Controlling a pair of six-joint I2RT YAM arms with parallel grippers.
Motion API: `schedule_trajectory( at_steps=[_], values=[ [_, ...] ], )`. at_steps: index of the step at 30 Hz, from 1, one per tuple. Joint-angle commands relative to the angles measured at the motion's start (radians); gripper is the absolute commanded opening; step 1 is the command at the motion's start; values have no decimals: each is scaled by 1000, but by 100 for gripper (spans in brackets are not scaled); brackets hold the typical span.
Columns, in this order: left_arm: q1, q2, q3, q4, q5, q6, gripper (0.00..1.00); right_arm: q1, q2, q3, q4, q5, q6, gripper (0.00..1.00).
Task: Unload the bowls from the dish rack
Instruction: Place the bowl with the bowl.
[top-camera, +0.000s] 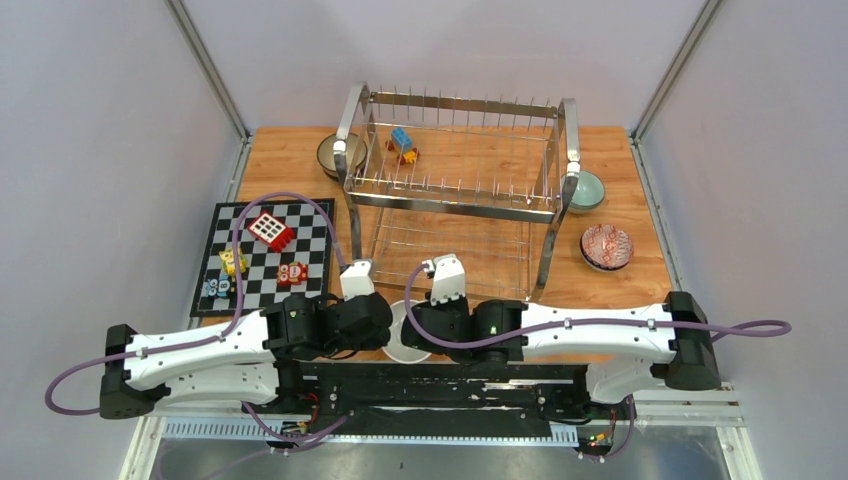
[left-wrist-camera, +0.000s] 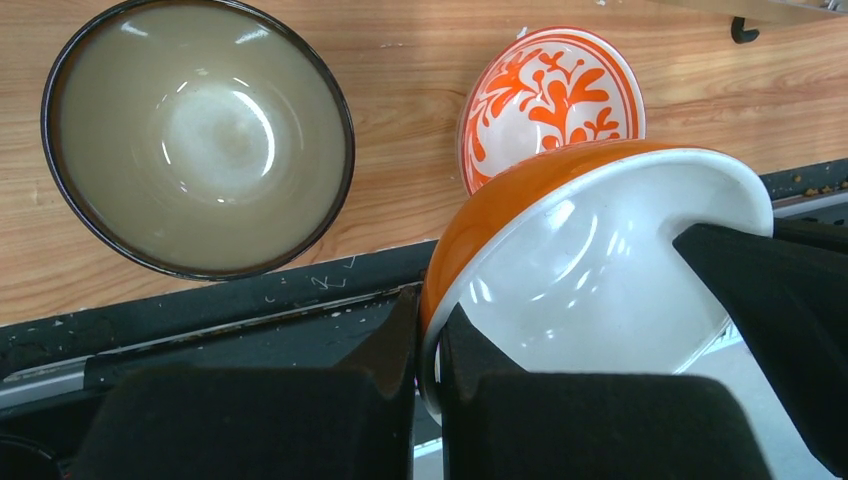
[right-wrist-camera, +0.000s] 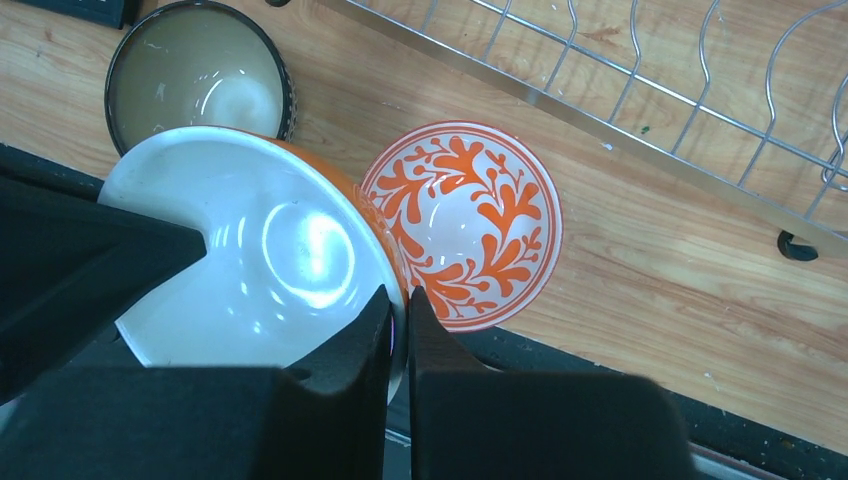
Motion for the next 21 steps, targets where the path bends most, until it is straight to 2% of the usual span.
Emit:
schedule_trajectory(
  at_steps=[1,3,4,8,13,16,21],
  values=[
    [-2,-20,6,32,-29,-19,0,-21,4,-29,-7,-25,-37,3],
    [-3,-24,-1,42,-28,-11,0,-21,-7,-30,-7,-22,-40,2],
    [-2,-29,-7,51,-27,-4,8,-22,-14,-33,-10,-20,-40,2],
    [-3,-77,-39,58,-35,24,52,-27,-74,-47,-45,-2,-36,2],
    [-3,-174,-77,-12,-79,12,86,-55,-158,-83,-90,-16,-49,2],
    [-2,-251,-112,-36,-110,7,91,-84,-213,-137,-100,-23,-37,2],
    [-3,-368,-164,-62,-159,-1,91,-143,-286,-208,-86,-37,-22,2]
  ],
)
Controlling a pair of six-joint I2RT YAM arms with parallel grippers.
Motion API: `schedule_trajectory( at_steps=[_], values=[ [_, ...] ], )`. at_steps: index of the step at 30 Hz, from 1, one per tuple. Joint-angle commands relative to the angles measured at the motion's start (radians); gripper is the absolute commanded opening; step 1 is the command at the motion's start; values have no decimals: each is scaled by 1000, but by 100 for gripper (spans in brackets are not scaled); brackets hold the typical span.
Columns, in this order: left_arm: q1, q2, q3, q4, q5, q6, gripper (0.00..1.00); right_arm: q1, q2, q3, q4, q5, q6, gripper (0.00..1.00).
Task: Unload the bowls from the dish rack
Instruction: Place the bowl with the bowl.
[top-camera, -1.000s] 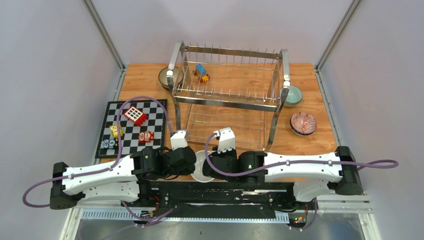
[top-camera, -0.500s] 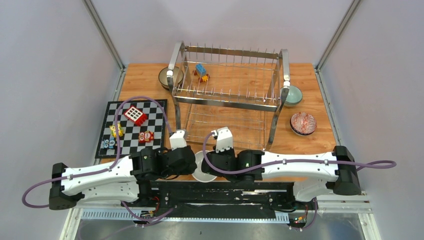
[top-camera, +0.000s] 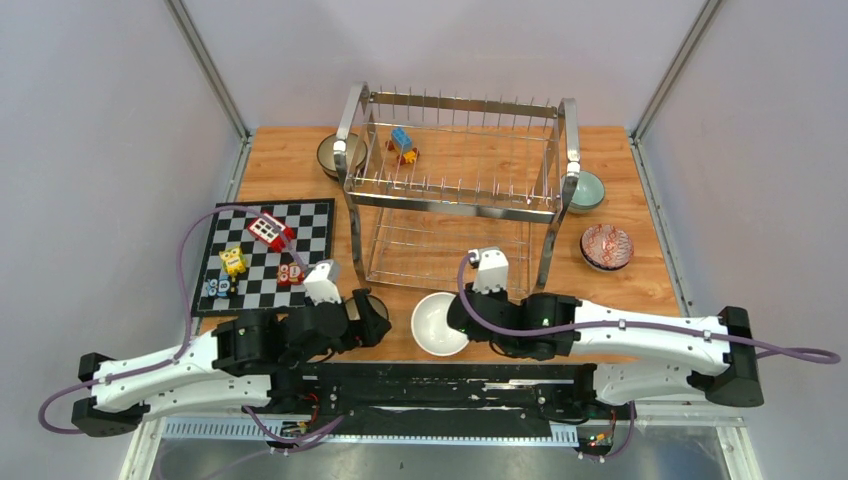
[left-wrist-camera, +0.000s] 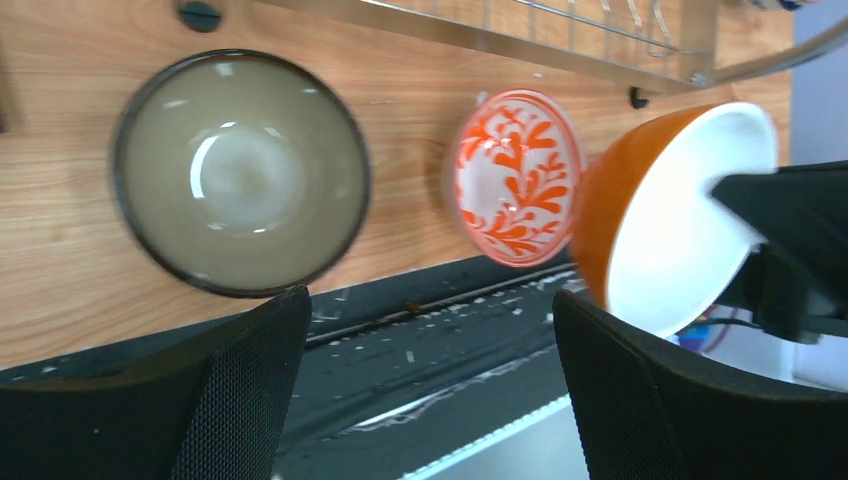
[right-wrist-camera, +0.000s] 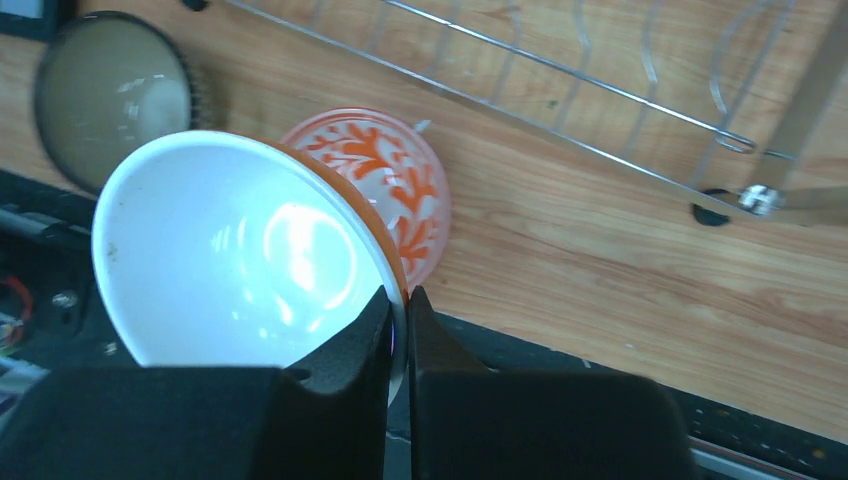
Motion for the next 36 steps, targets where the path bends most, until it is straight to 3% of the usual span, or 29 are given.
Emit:
schedule_trajectory(
  at_steps=[1,11,20,36],
  values=[
    [-1,-98,-62,-110,-102,-3,91,-63,-61,-62,-72,23,2,2],
    [-1,-260,-149,-100,-121,-10,92,-138,-41,-99,38,-51,-38,2],
    [-1,-267,-176,-109,-100,-35,92,-221,0,-157,173,-173,-33,2],
    [-1,-269,-192,-101,-96,-34,92,-255,90,-176,241,-237,-34,2]
  ],
)
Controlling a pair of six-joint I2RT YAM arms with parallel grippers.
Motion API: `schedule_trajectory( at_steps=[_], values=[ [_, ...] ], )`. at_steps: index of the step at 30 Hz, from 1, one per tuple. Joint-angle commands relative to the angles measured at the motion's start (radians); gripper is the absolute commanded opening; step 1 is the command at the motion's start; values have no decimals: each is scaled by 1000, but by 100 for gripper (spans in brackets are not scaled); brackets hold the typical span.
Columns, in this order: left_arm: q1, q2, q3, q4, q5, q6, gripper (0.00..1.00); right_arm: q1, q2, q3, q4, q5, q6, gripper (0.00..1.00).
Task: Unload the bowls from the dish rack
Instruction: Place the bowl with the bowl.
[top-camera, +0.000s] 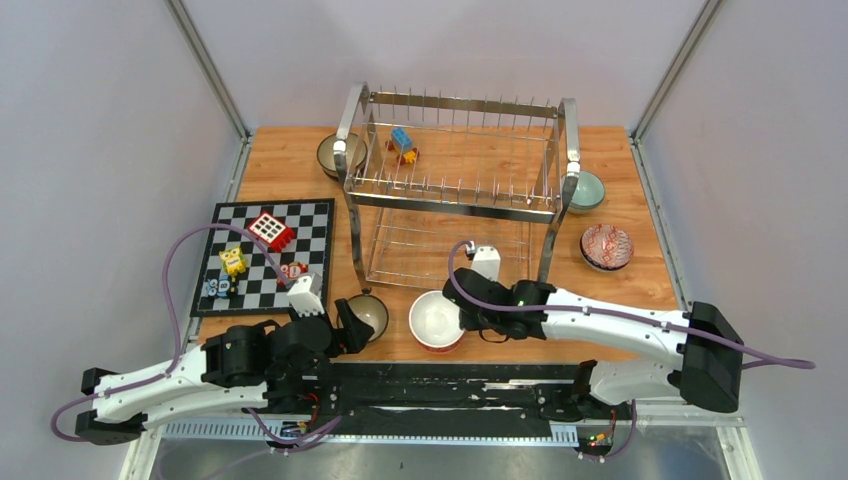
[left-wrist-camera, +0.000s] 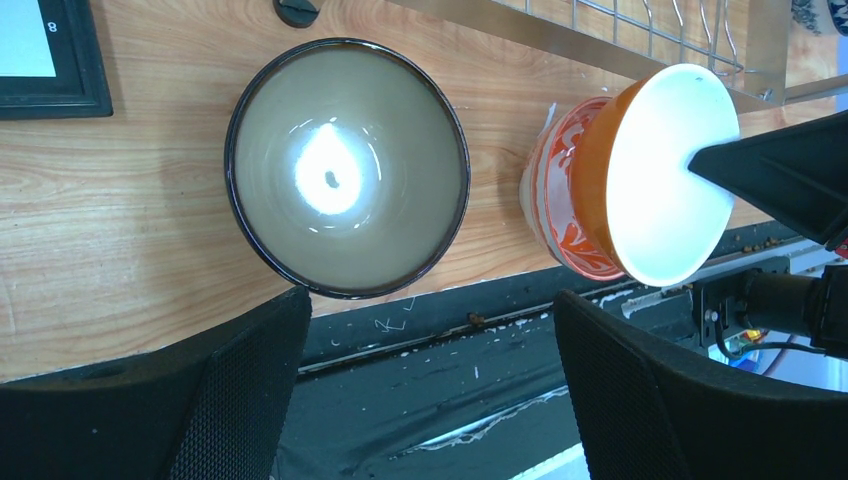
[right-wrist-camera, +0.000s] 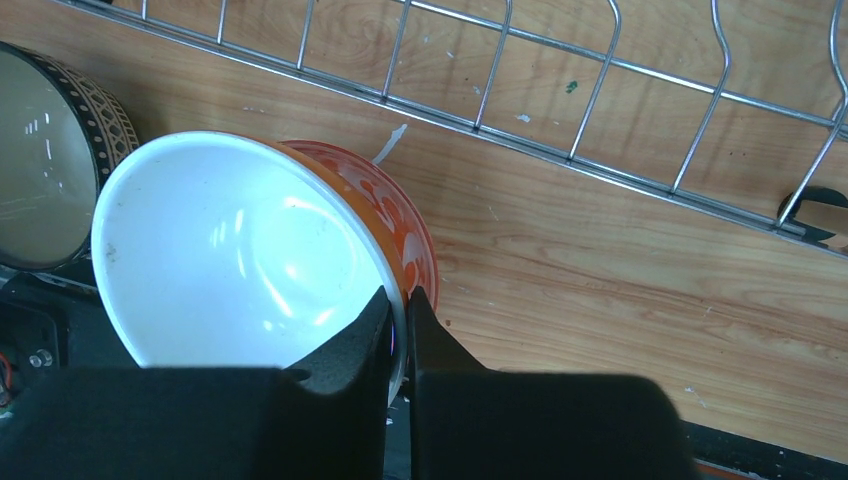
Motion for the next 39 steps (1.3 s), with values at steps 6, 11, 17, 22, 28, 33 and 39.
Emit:
schedule_trajectory(
  at_steps=[6,11,17,22,28,33,39],
  values=[
    [-1,-9,-26,9,-9,-19,92,-16,27,-37,34,-30,6,2],
    [-1,-9,-28,9,-7,-19,92,-17,36,-48,41,-38,5,2],
    [-2,-9,-31,10,-4,-20,92,-16,54,-52,48,-58,-2,3],
    [-1,-9,-32,11,-1,-23,93,-16,65,-50,52,-74,-10,10],
    [-2,-9,-32,9,1,-22,93,-16,57,-53,51,-81,-15,22],
    [-1,-9,-34,12,1,-22,93,-16,53,-55,41,-78,-16,28],
    [0,-9,-34,10,0,-22,93,-15,41,-41,6,-71,-21,38]
  ],
)
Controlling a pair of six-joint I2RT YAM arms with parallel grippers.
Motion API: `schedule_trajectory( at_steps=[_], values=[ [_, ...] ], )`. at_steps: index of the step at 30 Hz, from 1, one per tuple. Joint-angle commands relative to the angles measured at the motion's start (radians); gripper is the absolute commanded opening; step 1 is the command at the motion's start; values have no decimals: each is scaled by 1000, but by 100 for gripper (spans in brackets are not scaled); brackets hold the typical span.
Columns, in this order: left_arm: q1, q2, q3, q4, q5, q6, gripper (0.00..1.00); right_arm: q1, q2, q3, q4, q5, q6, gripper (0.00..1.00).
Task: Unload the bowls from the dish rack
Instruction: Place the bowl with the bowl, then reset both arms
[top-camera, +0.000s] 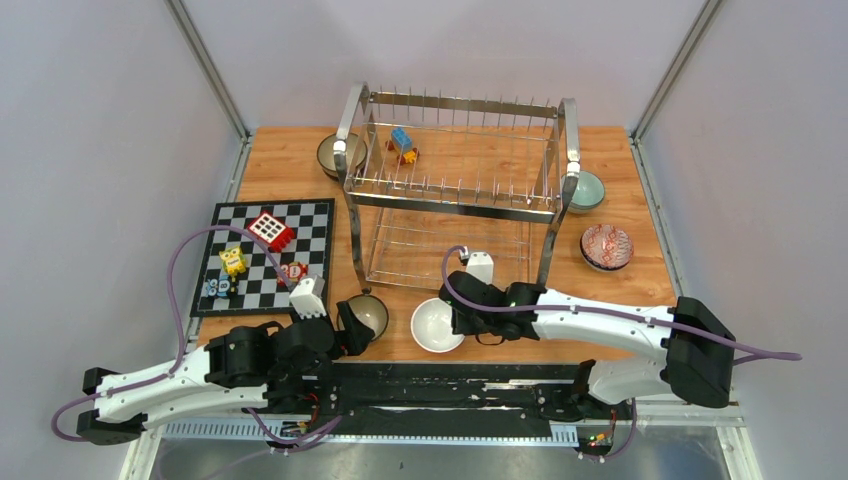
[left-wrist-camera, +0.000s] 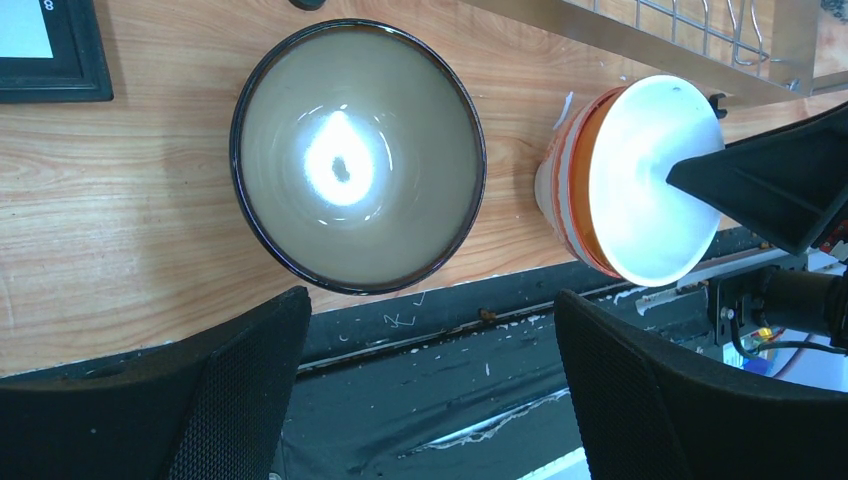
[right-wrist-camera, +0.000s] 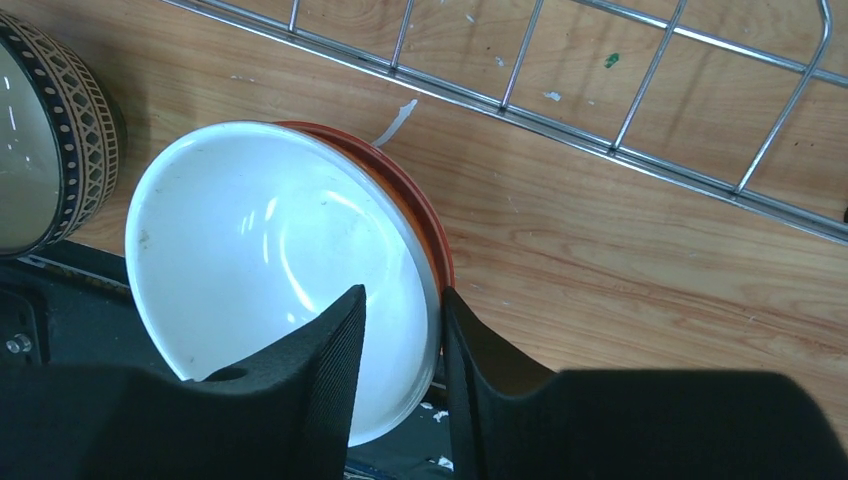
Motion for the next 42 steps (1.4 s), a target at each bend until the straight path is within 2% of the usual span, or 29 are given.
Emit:
schedule_trajectory(
  at_steps=[1,7,17,25,31,35,42],
  values=[
    [-1,-9,-8,9,-12,-10,93,-9,-15,6,-75,5,-12,39],
    [-1,-5,-8,13,-19,-7,93,-9,-37,23,-125,28,-23,44],
    [-1,1,-2,8,-20,-2,93,-4,-102,6,-127,24,-20,43],
    [-1,6,-3,23,-20,-2,93,-4,-113,-16,-105,8,-24,24],
    [-2,10,-1,17,-18,-1,93,-6,-96,-23,-99,9,-22,14],
    [-1,7,-2,12,-19,-2,93,-6,-90,-23,-96,7,-23,10],
    [-1,5,-4,13,-19,-3,93,-6,-85,-28,-90,5,-22,9]
  ],
)
